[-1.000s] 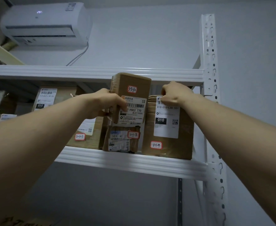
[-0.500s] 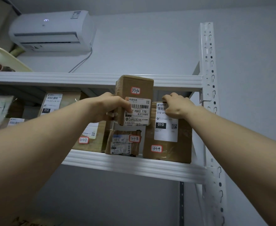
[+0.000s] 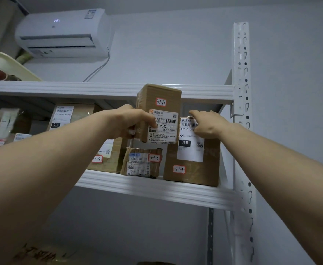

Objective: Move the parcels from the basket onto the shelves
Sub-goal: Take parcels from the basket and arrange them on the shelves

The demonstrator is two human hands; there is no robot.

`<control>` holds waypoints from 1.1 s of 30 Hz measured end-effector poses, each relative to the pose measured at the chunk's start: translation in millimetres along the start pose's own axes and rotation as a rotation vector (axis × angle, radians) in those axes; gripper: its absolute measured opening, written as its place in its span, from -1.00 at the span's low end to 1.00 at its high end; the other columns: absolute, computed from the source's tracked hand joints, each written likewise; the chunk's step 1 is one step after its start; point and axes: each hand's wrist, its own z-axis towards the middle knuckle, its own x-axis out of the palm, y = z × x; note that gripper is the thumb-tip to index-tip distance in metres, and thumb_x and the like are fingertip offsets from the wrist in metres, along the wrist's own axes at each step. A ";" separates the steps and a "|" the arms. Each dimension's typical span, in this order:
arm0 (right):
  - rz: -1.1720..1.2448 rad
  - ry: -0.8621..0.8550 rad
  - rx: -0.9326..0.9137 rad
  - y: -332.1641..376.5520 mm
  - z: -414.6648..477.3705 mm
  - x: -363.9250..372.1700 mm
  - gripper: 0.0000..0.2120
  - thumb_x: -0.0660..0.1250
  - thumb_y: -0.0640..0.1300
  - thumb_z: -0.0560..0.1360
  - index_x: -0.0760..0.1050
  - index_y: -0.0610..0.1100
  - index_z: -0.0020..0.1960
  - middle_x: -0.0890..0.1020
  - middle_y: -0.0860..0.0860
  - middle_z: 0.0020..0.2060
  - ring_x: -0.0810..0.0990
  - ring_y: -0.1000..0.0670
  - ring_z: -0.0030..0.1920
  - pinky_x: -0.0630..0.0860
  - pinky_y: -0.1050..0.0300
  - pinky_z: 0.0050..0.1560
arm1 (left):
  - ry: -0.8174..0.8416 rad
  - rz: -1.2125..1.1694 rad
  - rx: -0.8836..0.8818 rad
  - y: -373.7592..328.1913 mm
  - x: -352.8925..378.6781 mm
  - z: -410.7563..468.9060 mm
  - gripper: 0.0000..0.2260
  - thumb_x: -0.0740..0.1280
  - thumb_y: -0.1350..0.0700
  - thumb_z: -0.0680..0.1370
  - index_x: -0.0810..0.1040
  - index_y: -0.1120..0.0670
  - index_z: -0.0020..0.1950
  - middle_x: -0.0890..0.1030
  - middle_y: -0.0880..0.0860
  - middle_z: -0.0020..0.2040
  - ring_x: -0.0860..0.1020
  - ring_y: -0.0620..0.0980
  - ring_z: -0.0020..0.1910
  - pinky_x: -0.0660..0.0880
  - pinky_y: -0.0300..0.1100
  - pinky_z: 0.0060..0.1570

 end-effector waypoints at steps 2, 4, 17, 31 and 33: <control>0.020 -0.031 -0.027 -2.9 0.6 1.9 -0.45 0.20 -0.25 0.49 0.21 -0.16 0.47 0.41 -0.16 0.38 0.35 -0.17 0.38 0.14 -0.07 0.46 | 0.001 0.009 0.005 -1.0 2.3 1.1 -0.64 0.48 0.15 0.37 0.55 0.16 0.14 0.70 0.10 -0.08 0.67 0.03 -0.10 0.59 -0.15 -0.16; 0.178 -0.128 -0.038 -7.3 2.3 2.4 -0.43 0.19 -0.28 0.48 0.22 -0.14 0.49 0.38 -0.14 0.41 0.33 -0.14 0.41 0.22 -0.05 0.43 | 0.006 0.010 0.009 -1.0 5.2 2.9 -0.64 0.48 0.15 0.37 0.55 0.16 0.14 0.70 0.10 -0.07 0.66 0.04 -0.07 0.59 -0.13 -0.10; 1.409 0.096 0.016 -42.4 -88.6 8.4 -0.49 0.43 0.07 0.30 0.50 -0.10 0.20 0.64 -0.10 0.03 0.63 -0.12 0.04 0.58 0.03 0.06 | 0.553 0.041 -0.024 3.7 79.2 -24.1 -0.64 0.45 0.13 0.33 0.57 0.12 0.12 0.68 0.06 0.04 0.66 -0.02 0.01 0.60 -0.18 -0.11; 0.955 0.757 0.225 -26.1 -274.7 97.6 -0.49 0.52 -0.04 0.21 0.55 -0.02 0.15 0.66 -0.07 0.07 0.58 -0.11 0.16 0.43 -0.12 0.32 | 0.936 0.017 -0.385 160.3 180.9 -149.2 -0.56 0.52 0.27 0.29 0.53 0.14 0.13 0.66 0.09 0.10 0.62 0.04 0.11 0.56 -0.12 0.09; 0.920 0.802 0.248 -17.2 -297.9 116.7 -0.30 0.57 -0.02 0.16 0.48 -0.04 0.27 0.63 -0.03 0.07 0.58 -0.05 0.15 0.47 -0.05 0.28 | 0.928 -0.001 -0.460 182.1 192.4 -172.5 -0.55 0.48 0.29 0.31 0.49 0.15 0.17 0.65 0.10 0.12 0.61 0.05 0.13 0.56 -0.09 0.12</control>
